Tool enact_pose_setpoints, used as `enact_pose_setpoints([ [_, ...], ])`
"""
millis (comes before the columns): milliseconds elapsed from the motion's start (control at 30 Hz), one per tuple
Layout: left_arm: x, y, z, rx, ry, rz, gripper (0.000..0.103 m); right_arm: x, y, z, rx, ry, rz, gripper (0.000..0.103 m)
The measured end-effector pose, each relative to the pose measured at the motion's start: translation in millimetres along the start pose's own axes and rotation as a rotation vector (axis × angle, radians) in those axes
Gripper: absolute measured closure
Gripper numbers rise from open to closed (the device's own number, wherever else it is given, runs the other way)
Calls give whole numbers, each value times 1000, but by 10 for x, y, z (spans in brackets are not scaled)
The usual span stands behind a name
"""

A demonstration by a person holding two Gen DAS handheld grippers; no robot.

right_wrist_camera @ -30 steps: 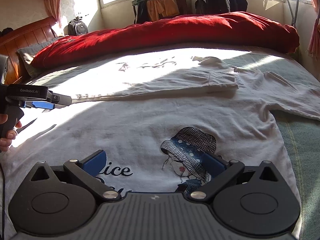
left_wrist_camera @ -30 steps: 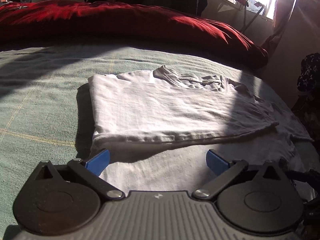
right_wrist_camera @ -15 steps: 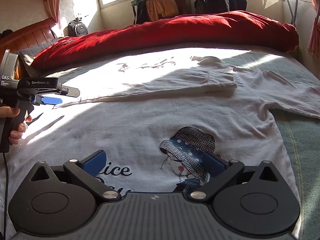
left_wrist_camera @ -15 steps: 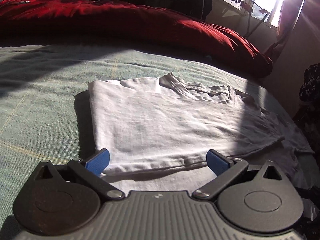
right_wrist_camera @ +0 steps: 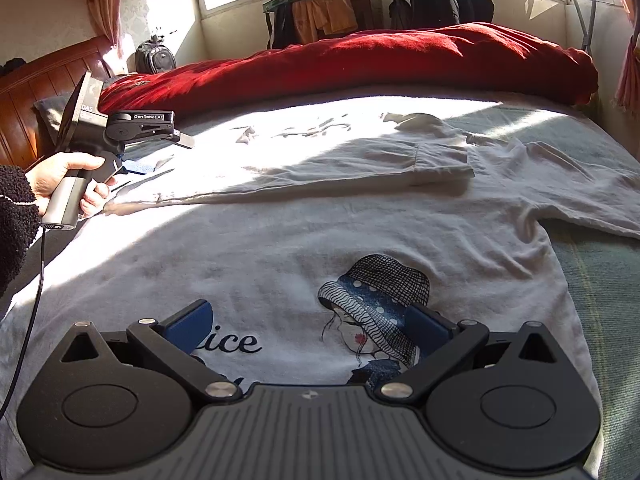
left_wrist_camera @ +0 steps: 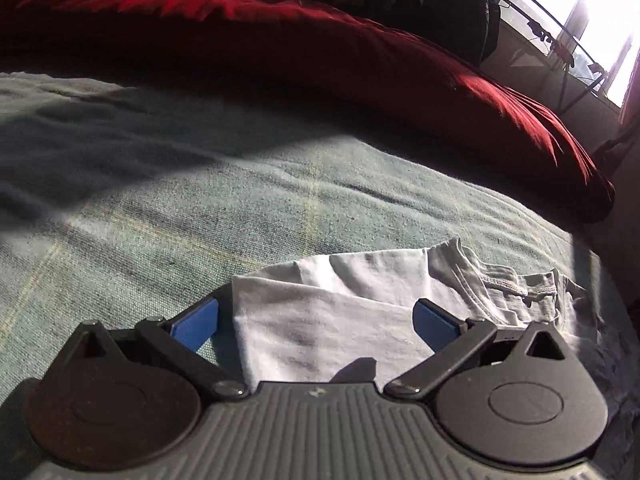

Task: Fold clothes
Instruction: 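Raise the left gripper away from the placed folded shirt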

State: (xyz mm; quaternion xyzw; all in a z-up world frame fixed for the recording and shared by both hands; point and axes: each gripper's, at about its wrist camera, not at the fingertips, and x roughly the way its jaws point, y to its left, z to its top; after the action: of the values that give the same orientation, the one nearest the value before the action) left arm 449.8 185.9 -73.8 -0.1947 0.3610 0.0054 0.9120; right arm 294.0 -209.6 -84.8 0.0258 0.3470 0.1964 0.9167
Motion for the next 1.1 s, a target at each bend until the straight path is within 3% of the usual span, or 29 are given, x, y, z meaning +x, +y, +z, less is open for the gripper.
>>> enact_pose_setpoints([
  [100, -106, 62, 38, -21, -34, 3, 1, 1, -5, 3, 2, -1, 2, 0],
  [233, -336, -70, -117, -8, 8, -129, 1, 4, 11, 0, -6, 0, -4, 0],
  [300, -365, -108, -231, -5, 58, -160, 1, 9, 14, 0, -8, 1, -7, 0],
  [367, -349, -113, -329, 3, 102, -136, 1, 8, 13, -2, -9, 0, -7, 0],
  [500, -416, -93, -404, 32, 110, 26, 1, 7, 6, -2, -7, 1, -5, 0],
  [533, -470, -96, -402, 27, 97, 31, 1, 6, 5, -2, -7, 1, -4, 0],
  [667, -715, -248, -422, 28, 41, -88, 1, -4, 1, -1, -6, 0, 1, 0],
  [800, -651, -421, -560, 61, 107, -134, 1, -5, 8, -3, -13, 2, -1, 0],
  [933, -573, -338, -706, 53, 130, -54, 1, -7, -12, 0, -4, 1, 7, 0],
  [1100, -875, -449, -689, 70, 110, 28, 1, -11, -57, 11, 12, 2, 28, 0],
])
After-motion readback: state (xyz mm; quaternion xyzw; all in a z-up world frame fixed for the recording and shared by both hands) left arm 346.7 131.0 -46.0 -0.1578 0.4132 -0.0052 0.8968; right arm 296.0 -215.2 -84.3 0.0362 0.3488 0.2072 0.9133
